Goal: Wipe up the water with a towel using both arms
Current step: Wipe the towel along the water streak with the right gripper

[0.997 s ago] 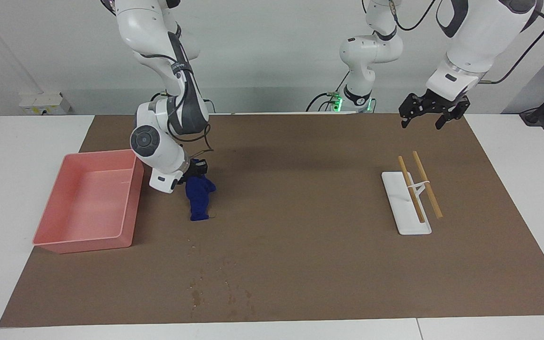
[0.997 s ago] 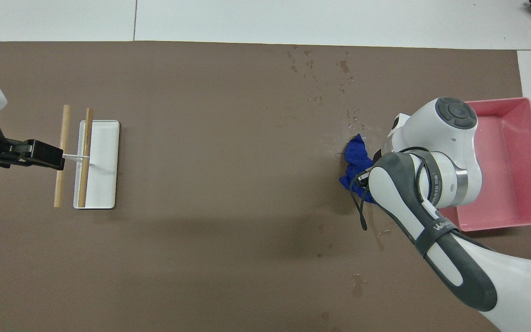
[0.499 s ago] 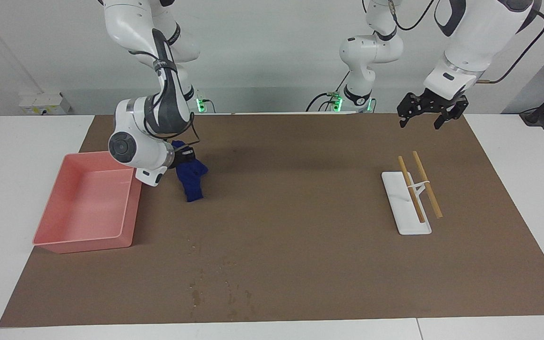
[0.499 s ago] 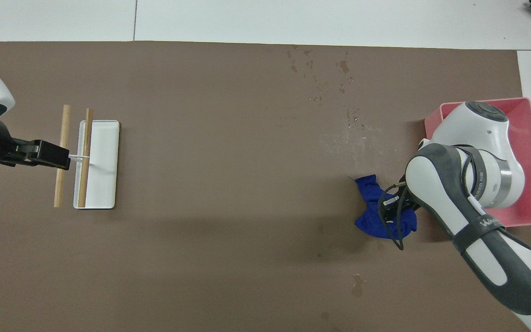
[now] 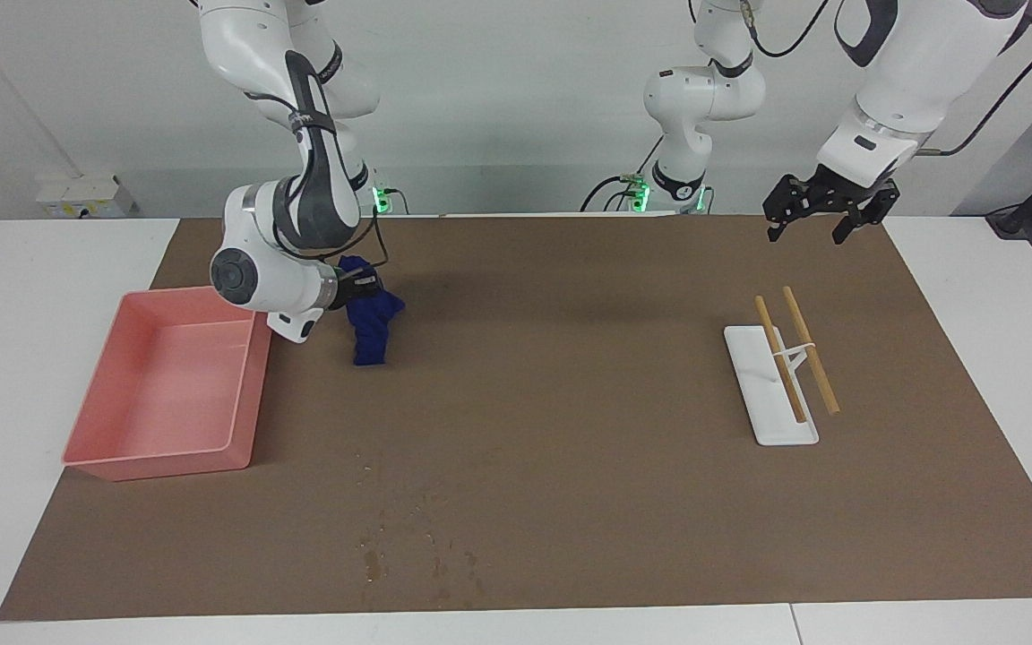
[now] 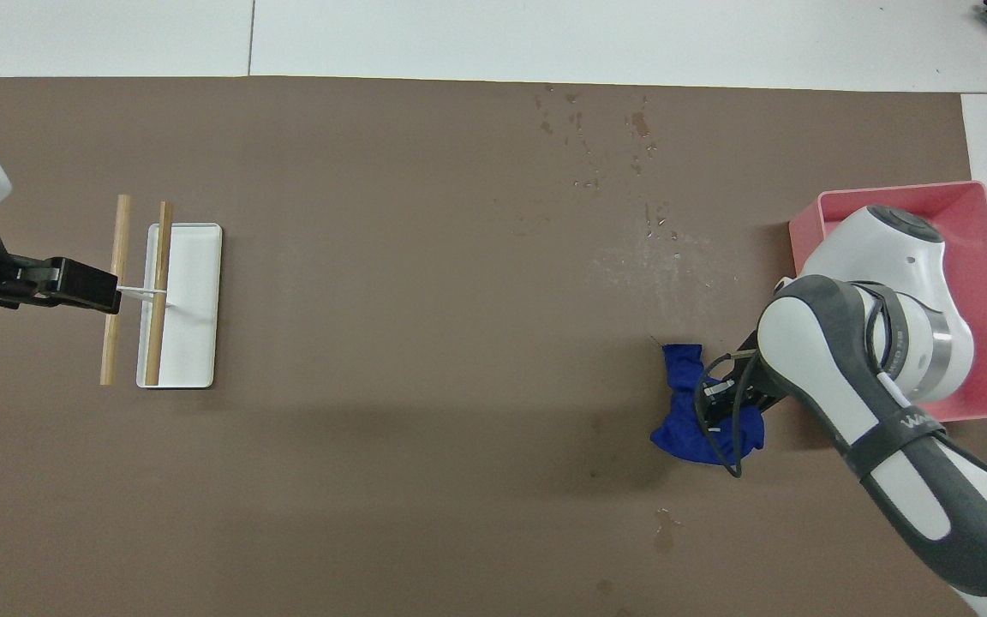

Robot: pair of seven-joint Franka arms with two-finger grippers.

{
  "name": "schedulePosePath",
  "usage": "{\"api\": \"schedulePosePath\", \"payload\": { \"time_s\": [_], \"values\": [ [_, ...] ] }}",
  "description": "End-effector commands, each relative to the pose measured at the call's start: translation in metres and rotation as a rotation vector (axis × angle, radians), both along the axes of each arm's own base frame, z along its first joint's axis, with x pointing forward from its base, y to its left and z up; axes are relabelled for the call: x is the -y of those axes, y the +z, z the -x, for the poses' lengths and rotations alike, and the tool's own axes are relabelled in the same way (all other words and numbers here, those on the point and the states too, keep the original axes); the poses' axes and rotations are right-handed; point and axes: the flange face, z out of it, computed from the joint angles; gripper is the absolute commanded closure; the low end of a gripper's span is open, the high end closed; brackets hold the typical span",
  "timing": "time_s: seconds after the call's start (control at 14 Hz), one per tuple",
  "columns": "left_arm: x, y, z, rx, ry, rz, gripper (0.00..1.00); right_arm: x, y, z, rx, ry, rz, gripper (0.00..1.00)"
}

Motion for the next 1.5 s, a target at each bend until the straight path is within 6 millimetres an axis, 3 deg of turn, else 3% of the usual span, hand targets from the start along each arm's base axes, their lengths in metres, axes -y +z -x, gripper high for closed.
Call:
{"api": "schedulePosePath", "payload": {
  "time_s": [0.0,0.14,0.28,0.43,0.57,0.78,1.42],
  "values": [
    [-0.006,0.004,0.003,-0.003,-0.001,-0.001,0.00,-0.037,-0.001,0.009,0.121,0.035,-0.010,1.00],
    [-0.012,0.004,0.002,-0.002,0.010,-0.001,0.00,-0.065,-0.014,0.017,0.228,0.069,0.005,1.00],
    [-0.011,0.004,0.001,0.000,0.009,-0.002,0.00,-0.075,-0.017,0.018,0.274,0.096,0.010,1.00],
    [-0.011,0.003,0.001,0.000,0.009,-0.002,0.00,-0.062,-0.022,0.018,0.311,0.163,-0.016,1.00],
    [-0.011,0.004,0.000,0.009,0.009,-0.001,0.00,-0.027,-0.023,0.010,0.312,0.158,-0.030,1.00],
    [-0.012,0.003,0.000,0.003,0.012,-0.001,0.00,0.002,-0.024,0.004,0.343,0.239,-0.037,1.00],
    [-0.007,0.003,0.001,0.006,0.010,-0.001,0.00,0.012,-0.023,0.013,0.263,0.189,-0.020,1.00]
  ]
}}
